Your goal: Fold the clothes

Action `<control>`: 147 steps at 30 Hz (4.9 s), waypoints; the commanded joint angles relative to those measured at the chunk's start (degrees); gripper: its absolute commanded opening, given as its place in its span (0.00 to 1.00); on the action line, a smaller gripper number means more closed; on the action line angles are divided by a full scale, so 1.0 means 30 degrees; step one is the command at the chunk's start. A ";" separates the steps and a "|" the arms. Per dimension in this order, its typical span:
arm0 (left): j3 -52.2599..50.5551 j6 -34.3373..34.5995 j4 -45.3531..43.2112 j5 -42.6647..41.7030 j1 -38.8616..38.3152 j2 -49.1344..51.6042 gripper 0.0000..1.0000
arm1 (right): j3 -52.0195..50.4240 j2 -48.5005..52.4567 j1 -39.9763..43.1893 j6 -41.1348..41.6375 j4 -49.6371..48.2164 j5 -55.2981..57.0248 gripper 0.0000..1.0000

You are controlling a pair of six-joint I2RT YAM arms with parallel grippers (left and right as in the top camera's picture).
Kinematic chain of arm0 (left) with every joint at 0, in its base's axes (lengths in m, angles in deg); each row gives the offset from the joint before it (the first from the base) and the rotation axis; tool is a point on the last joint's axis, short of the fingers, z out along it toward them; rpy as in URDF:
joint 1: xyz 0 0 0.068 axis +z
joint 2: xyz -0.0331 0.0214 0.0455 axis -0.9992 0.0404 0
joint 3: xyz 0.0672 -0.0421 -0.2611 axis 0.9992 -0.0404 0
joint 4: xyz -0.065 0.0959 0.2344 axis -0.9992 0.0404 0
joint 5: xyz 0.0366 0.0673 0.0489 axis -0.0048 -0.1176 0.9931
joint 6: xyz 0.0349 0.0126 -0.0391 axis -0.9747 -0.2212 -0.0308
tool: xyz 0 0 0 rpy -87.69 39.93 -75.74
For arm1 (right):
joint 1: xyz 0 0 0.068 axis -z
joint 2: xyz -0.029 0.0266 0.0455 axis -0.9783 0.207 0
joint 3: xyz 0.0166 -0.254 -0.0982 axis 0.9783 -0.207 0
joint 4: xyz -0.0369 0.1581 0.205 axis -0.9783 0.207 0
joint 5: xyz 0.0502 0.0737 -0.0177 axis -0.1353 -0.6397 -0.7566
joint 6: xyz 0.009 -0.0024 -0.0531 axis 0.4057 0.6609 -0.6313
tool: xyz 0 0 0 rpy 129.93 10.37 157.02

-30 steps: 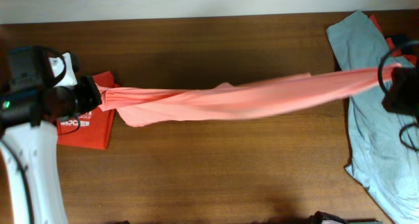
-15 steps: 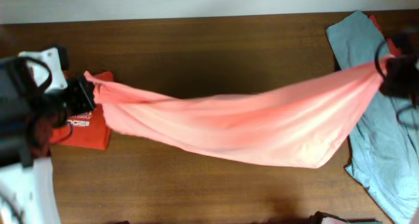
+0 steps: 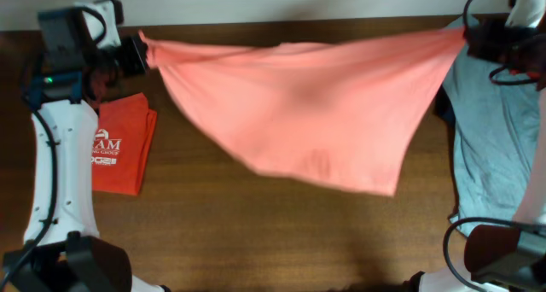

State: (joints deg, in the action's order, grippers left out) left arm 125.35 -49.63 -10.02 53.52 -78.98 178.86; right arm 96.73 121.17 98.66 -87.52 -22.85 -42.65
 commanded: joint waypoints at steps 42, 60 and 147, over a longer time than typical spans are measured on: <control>0.2441 -0.0882 1.8717 0.6674 -0.0357 0.6295 0.00 | -1.0346 -0.0707 0.0160 -0.2470 0.8903 0.5996 0.04; 0.0896 0.0459 1.4120 0.6528 -0.0408 0.6309 0.00 | -1.0353 -0.0627 -0.2266 -0.2499 0.4932 0.6433 0.05; -0.1377 0.2630 1.6830 1.0229 -0.3774 0.5268 0.19 | -0.8422 0.4809 -0.3111 -0.2579 0.1909 0.4699 0.48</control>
State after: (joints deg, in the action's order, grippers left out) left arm 123.01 -45.74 36.51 77.46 -90.34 194.66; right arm 71.40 135.40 89.37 -95.28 -17.61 -27.92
